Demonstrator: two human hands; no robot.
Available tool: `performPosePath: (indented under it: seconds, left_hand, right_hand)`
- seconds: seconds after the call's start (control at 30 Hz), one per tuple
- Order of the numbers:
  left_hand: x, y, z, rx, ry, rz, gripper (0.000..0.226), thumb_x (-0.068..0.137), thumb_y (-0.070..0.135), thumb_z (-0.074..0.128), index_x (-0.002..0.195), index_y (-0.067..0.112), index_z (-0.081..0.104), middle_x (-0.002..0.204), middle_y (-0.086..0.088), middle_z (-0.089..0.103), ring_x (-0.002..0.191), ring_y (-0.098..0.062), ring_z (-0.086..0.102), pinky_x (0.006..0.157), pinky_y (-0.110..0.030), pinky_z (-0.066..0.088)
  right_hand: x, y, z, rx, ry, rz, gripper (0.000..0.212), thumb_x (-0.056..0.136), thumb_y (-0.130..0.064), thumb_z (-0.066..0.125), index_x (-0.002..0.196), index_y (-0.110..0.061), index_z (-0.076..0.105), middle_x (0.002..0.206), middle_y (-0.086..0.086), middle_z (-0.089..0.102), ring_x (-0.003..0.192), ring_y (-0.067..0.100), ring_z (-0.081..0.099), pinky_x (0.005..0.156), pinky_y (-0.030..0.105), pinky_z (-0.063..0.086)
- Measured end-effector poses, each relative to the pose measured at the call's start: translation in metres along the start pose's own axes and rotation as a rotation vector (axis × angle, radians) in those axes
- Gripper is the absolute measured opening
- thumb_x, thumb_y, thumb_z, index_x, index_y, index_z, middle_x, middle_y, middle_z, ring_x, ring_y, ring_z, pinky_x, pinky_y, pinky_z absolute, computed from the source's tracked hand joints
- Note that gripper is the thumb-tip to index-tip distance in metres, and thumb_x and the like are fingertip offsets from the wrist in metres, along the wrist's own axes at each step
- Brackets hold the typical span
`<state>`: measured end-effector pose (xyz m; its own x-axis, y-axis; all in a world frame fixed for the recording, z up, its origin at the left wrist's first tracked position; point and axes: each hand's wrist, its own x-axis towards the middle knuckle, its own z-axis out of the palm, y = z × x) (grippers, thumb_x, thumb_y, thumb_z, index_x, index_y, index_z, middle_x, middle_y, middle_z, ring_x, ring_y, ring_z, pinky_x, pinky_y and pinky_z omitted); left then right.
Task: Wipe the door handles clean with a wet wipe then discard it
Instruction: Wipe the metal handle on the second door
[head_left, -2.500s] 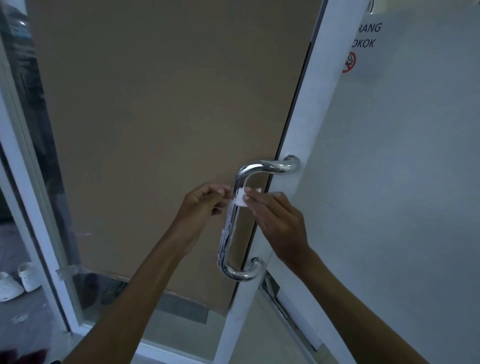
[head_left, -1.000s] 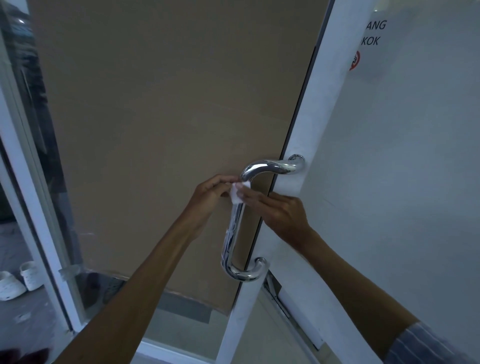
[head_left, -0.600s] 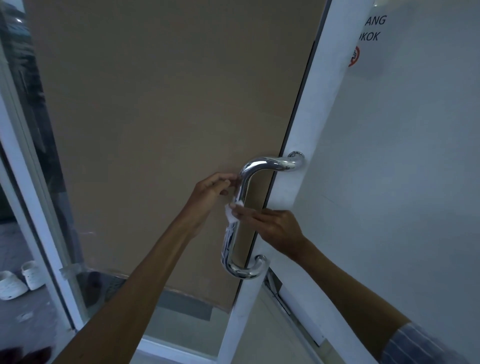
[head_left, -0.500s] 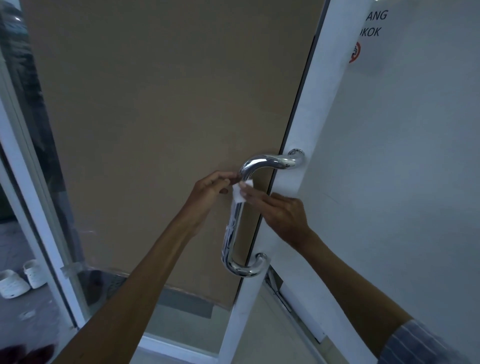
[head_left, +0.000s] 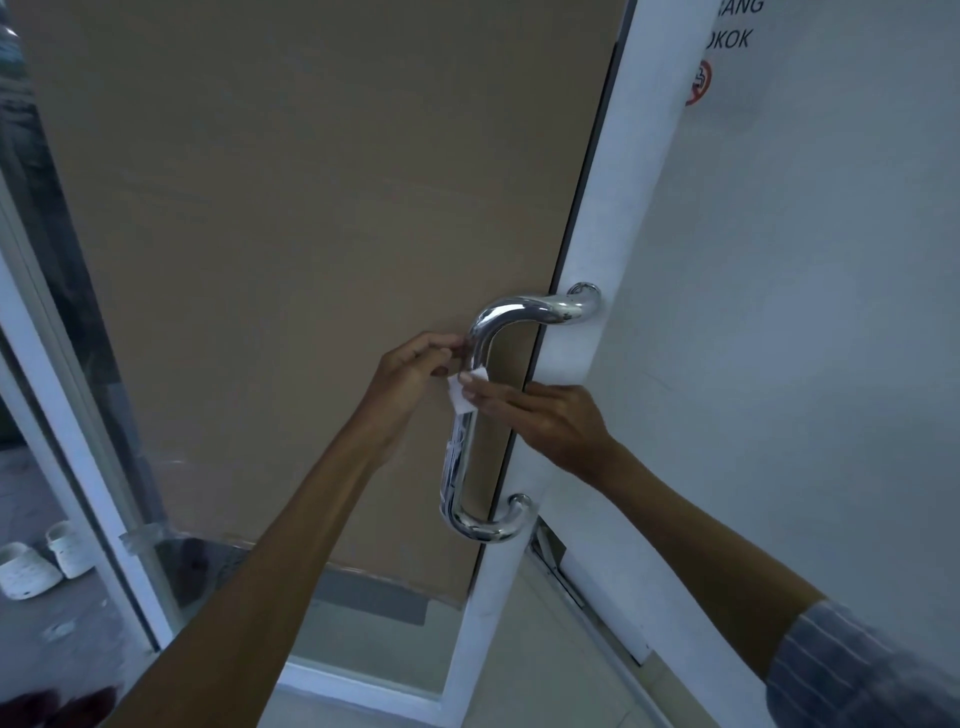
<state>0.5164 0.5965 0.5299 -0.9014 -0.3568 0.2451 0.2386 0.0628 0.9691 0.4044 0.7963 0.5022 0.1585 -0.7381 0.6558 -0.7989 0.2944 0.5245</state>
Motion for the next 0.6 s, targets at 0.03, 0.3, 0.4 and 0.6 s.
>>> performPosePath:
  seconds: [0.03, 0.3, 0.4, 0.6]
  left_hand:
    - [0.000, 0.000, -0.001, 0.004, -0.004, 0.001, 0.029, 0.104, 0.011, 0.051, 0.116, 0.020, 0.075, 0.108, 0.008, 0.076, 0.095, -0.006, 0.065, 0.066, -0.001, 0.043]
    - [-0.004, 0.002, -0.003, 0.009, -0.022, -0.018, 0.029, 0.106, 0.018, 0.048, 0.110, 0.029, 0.075, 0.102, 0.017, 0.077, 0.091, 0.005, 0.067, 0.067, -0.002, 0.044]
    - [-0.006, 0.004, -0.001, -0.005, -0.035, -0.017, 0.031, 0.104, 0.014, 0.049, 0.119, 0.022, 0.075, 0.110, 0.010, 0.077, 0.089, 0.007, 0.069, 0.066, -0.001, 0.044]
    - [-0.006, 0.001, -0.004, -0.003, -0.041, -0.022, 0.028, 0.106, 0.020, 0.049, 0.118, 0.025, 0.074, 0.113, 0.007, 0.075, 0.102, -0.007, 0.064, 0.074, -0.010, 0.043]
  right_hand:
    - [0.006, 0.005, -0.003, -0.010, 0.031, 0.029, 0.055, 0.096, 0.011, 0.053, 0.142, -0.018, 0.067, 0.149, -0.009, 0.061, 0.055, 0.008, 0.057, 0.046, 0.026, 0.050]
    - [0.028, 0.002, -0.007, -0.039, 0.086, 0.113, 0.052, 0.095, 0.005, 0.070, 0.142, -0.016, 0.066, 0.153, -0.009, 0.057, 0.055, 0.004, 0.054, 0.050, 0.017, 0.043]
    - [0.015, -0.011, 0.004, -0.023, -0.036, 0.042, 0.046, 0.101, 0.004, 0.055, 0.140, -0.017, 0.069, 0.152, -0.009, 0.058, 0.052, 0.007, 0.057, 0.044, 0.024, 0.046]
    - [0.033, 0.001, -0.003, -0.081, 0.044, 0.093, 0.056, 0.095, 0.009, 0.061, 0.144, -0.018, 0.065, 0.152, -0.009, 0.059, 0.057, 0.010, 0.059, 0.046, 0.026, 0.049]
